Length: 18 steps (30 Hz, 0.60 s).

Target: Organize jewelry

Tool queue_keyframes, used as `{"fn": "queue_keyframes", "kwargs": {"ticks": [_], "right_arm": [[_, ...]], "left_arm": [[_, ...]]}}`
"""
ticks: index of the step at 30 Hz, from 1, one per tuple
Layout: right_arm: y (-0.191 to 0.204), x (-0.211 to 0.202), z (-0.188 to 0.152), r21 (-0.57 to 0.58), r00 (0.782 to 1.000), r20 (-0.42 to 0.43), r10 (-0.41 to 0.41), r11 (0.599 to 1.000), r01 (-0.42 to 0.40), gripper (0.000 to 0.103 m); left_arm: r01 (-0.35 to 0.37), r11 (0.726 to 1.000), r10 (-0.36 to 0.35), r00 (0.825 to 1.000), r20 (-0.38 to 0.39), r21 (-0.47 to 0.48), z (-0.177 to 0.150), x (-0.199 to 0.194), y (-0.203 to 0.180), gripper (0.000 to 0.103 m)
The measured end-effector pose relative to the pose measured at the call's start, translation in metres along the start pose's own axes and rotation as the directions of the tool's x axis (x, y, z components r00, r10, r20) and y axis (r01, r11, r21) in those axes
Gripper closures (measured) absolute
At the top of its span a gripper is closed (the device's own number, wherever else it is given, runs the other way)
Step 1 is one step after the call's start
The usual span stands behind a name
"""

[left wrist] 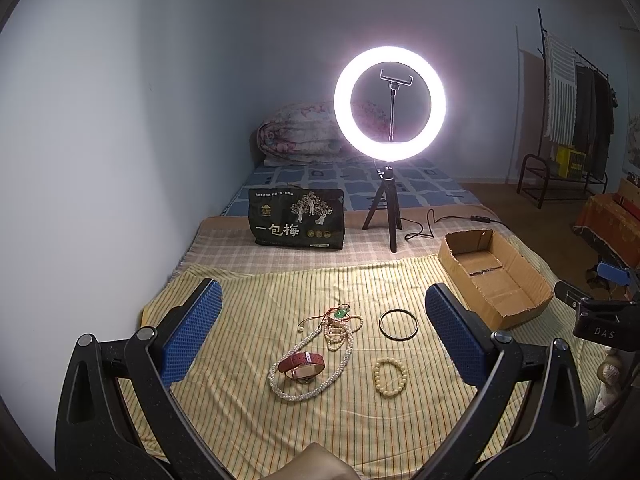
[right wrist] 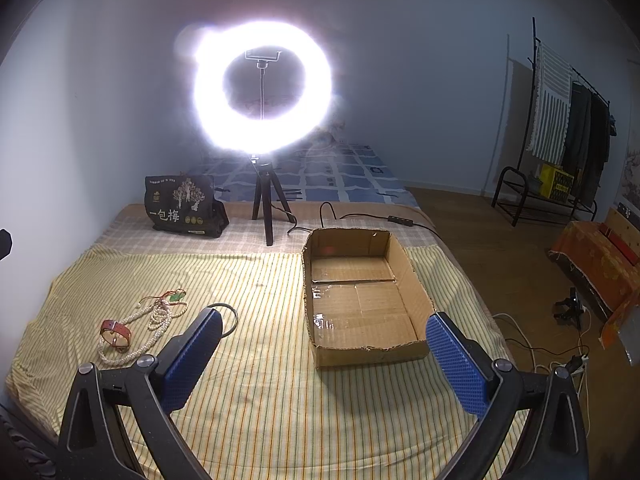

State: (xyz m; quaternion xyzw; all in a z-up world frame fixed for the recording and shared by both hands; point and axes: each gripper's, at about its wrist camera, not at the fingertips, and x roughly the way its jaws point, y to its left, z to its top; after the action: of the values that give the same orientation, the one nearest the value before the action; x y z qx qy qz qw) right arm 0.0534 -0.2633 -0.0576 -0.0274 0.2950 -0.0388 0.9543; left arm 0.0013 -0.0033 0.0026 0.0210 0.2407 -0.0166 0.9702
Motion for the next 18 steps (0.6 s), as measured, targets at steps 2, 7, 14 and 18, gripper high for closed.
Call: {"fn": "queue_keyframes", "kwargs": {"ticks": [2,7,14,18], "right_arm": [[0.0001,0.0,-0.0002,0.0,1.0,0.0,0.0,1.0,0.0,0.0],[-0.0003,-0.0002,-0.0002,0.0,1.0,-0.001,0.001,1.0,-0.001,0.0],[-0.0001,0.0002,0.0001,0.0,1.0,-0.001,0.0,1.0,0.0,0.0],[0.0002,0.0003,-0.0002,0.001,1.0,-0.002,-0.001,1.0,0.001,0.0]], "left_arm": [[-0.001,1.0,0.001,1.0,0.0,0.0,0.0003,-0.0003,0.0,0.0],[0.001,1.0,-0.001,1.0,-0.001,-0.001,0.0024,-0.0001,-0.0011,0.0],[0.0,1.0,0.0,1.0,0.001,-0.001,0.0022,0.0,-0.001,0.0],[0.001,1.0,-0.001,1.0,0.001,-0.001,0.0022,-0.0002,-0.001,0.0]]}}
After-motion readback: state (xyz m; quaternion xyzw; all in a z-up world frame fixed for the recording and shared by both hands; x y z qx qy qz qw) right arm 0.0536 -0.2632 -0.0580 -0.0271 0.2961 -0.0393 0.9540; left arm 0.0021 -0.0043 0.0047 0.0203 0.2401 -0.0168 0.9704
